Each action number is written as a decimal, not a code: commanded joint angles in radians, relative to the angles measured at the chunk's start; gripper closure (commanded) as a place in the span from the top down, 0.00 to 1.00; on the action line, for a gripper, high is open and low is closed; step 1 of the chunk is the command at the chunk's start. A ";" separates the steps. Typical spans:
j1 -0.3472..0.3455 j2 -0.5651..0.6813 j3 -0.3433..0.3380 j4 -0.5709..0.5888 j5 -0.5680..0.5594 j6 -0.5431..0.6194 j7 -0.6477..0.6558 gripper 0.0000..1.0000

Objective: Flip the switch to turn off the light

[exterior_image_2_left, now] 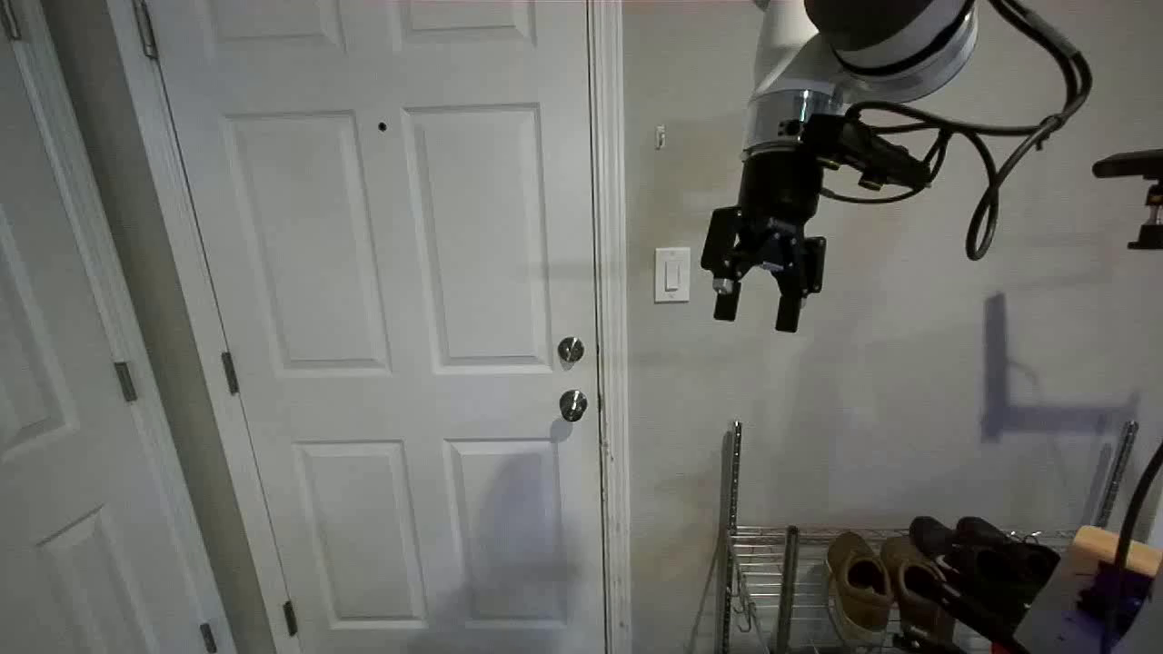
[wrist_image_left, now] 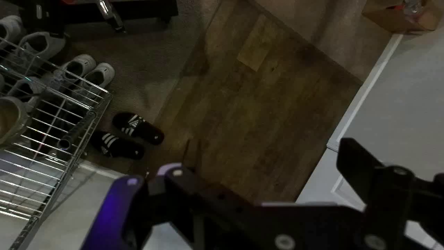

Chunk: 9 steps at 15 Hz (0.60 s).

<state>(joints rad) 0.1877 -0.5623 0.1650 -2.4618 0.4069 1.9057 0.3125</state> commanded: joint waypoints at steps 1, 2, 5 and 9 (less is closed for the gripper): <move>-0.013 -0.001 0.010 0.002 0.005 -0.005 -0.005 1.00; -0.013 -0.001 0.010 0.002 0.005 -0.005 -0.005 1.00; -0.017 0.002 0.010 0.003 0.003 0.000 -0.004 1.00; -0.040 0.026 -0.004 0.015 -0.014 0.036 -0.031 0.73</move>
<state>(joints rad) 0.1736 -0.5618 0.1651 -2.4617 0.4043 1.9143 0.3093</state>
